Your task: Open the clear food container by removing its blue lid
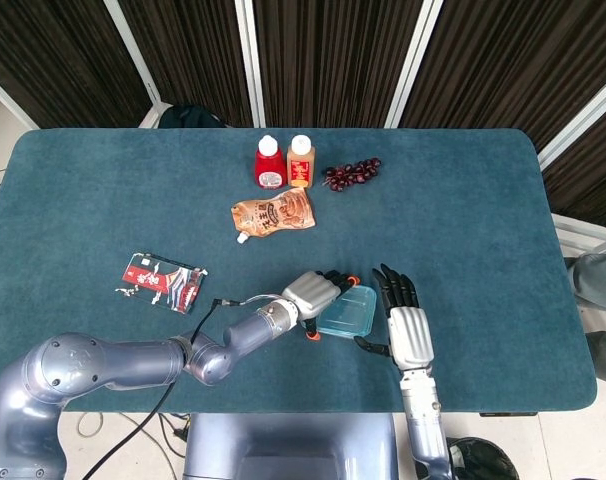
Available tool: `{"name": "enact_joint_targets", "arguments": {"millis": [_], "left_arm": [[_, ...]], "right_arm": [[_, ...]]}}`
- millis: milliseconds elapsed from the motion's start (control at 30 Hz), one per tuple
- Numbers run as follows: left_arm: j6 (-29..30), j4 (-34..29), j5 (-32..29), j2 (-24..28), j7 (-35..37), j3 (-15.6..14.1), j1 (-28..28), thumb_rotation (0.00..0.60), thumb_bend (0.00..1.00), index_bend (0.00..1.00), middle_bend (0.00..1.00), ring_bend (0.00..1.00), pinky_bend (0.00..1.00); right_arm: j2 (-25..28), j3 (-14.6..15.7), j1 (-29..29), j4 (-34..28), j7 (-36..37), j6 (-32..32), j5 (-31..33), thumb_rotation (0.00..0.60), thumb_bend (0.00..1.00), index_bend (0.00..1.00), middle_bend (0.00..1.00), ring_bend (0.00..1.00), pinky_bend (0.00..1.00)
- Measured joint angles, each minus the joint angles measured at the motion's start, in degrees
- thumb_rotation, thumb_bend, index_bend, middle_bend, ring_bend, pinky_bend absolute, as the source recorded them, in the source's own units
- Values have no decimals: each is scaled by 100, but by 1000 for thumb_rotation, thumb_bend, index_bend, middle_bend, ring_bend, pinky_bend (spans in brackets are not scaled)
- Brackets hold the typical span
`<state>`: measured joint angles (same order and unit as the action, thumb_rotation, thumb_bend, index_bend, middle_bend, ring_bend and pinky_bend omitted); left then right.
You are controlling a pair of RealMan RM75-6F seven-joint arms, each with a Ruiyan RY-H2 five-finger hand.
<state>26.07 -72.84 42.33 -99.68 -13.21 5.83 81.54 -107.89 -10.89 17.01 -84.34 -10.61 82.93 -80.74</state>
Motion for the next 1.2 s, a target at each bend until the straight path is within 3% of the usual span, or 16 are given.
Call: {"name": "enact_joint_targets", "arguments": {"millis": [400, 800, 900, 1000, 1200], "left_arm": [[28, 1, -87, -51, -30, -78, 122, 600, 0, 0, 3, 12, 186], [197, 0, -53, -71, 97, 35, 66, 600, 0, 0, 0, 12, 186], [223, -3, -10, -74, 128, 55, 36, 600, 0, 0, 0, 12, 186], [284, 8, 37, -95, 136, 68, 10, 600, 0, 0, 0, 12, 186], [326, -21, 113, -101, 110, 65, -29, 600, 0, 0, 0, 1, 138]], "right_arm": [[-34, -129, 46, -147, -146, -20, 138, 600, 187, 0, 0, 0, 0], [69, -2, 20, 26, -50, -39, 61, 600, 187, 6, 0, 0, 0], [73, 20, 25, 58, -11, -29, 2, 600, 187, 101, 0, 0, 0], [69, 45, 34, 91, 25, -15, -58, 600, 187, 275, 27, 0, 0], [74, 78, 34, 133, 91, -25, -82, 600, 191, 390, 63, 0, 0]]}}
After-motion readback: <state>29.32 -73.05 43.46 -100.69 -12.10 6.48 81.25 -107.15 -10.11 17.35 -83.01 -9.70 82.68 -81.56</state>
